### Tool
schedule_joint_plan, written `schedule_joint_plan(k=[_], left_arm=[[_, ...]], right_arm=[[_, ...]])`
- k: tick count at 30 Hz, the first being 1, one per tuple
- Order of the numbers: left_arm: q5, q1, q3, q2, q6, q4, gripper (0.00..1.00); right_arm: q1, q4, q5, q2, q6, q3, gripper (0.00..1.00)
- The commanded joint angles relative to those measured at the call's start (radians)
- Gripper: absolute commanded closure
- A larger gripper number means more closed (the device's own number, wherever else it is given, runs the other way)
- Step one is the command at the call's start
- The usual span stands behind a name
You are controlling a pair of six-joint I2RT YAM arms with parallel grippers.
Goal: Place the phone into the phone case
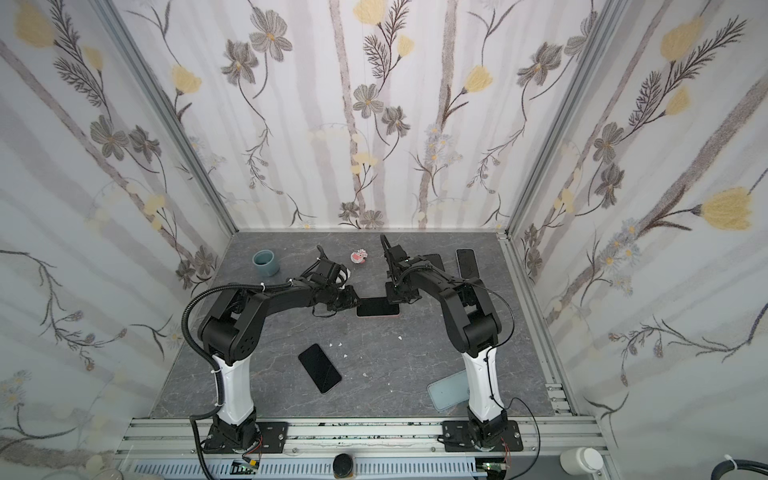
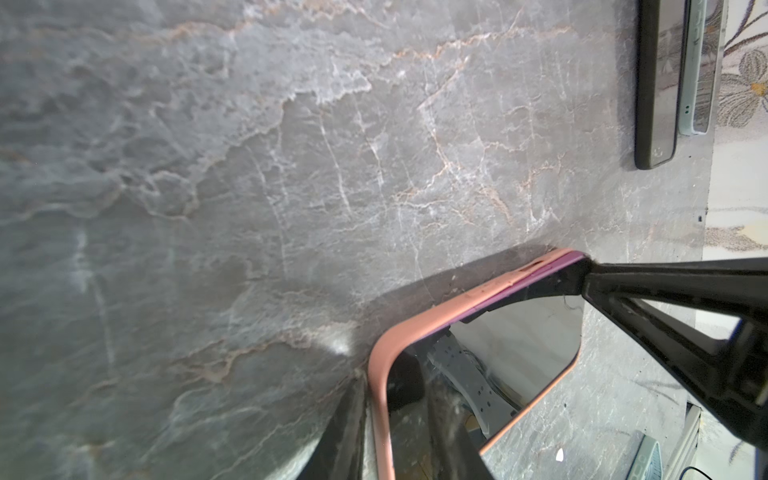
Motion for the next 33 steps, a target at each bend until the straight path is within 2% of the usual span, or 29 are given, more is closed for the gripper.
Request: schedule_joint_plan(k=[1, 12, 24, 33], left_arm=[[0.001, 0.001, -0.002, 0.006, 0.003, -0.004, 0.71], [0.001, 0.0, -0.008, -0.003, 0.004, -0.001, 0.71], [0.002, 0.001, -0.014, -0.012, 0.004, 0.005, 0.72], [0.001, 0.001, -0.025, -0.019, 0.007, 0.008, 0.72]], right_arm=[[0.008, -0.039, 0.006, 0.085, -0.009, -0.073, 0.9], [-0.008, 0.012, -0.056, 0.086, 0.005, -0.102, 0.91], [0.039, -0.032, 0.106, 0.082, -0.011, -0.085, 0.94], [0.046, -0.014, 0.067, 0.087, -0.005, -0.102, 0.92]])
